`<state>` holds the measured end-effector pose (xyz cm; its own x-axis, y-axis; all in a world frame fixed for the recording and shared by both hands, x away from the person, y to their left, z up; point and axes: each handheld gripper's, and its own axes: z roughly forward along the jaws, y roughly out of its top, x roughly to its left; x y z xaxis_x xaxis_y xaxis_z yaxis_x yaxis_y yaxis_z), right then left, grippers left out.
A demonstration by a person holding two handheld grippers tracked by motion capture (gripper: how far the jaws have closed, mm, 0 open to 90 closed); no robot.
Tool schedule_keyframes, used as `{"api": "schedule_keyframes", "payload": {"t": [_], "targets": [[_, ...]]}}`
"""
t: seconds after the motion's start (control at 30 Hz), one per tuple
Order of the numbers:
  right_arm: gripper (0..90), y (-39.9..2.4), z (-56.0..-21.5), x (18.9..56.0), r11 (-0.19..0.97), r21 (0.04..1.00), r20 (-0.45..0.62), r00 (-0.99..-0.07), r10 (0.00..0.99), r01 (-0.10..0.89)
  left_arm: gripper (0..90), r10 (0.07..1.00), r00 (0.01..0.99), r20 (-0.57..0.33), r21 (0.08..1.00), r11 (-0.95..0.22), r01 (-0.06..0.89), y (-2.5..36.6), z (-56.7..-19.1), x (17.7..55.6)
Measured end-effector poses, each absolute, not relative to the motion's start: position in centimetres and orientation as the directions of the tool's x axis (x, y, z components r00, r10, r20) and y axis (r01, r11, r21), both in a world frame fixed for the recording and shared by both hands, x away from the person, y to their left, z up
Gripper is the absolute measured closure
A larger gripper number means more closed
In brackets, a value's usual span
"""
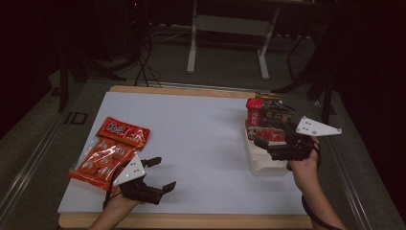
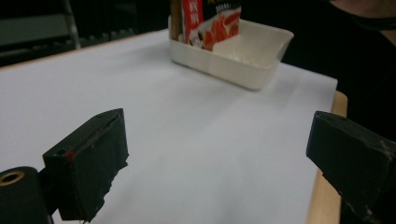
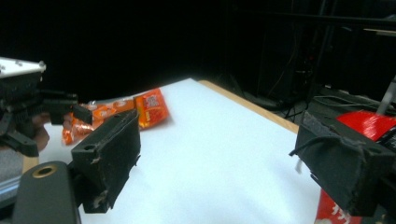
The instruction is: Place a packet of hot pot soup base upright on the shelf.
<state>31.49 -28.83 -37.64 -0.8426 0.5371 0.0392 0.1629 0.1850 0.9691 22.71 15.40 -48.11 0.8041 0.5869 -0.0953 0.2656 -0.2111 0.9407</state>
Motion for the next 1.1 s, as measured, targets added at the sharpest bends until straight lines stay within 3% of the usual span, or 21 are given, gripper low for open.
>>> {"api": "schedule_keyframes", "payload": {"t": [0.4,0.7,1.0,1.1], "targets": [[14.3,-28.0,-39.3,28.3,0.209,0.958,0.072,-0.871,0.487,0.196,7.4,0.580,0.811,-0.075,0.932,-0.249,0.264,15.6,-47.2,22.4],[13.6,-27.9,-39.5,26.5,0.190,0.965,0.071,-0.878,0.473,0.180,20.1,0.606,0.795,-0.039,0.938,-0.252,0.238,16.6,-46.2,22.2],[12.5,-27.4,-40.8,26.3,0.181,0.963,0.095,-0.880,0.465,0.200,31.8,0.652,0.758,-0.031,0.913,-0.289,0.286,18.8,-46.0,22.5],[12.9,-27.3,-41.4,26.4,0.196,0.959,0.093,-0.878,0.470,0.207,40.8,0.680,0.732,-0.034,0.913,-0.278,0.300,20.4,-46.3,23.0]]}}
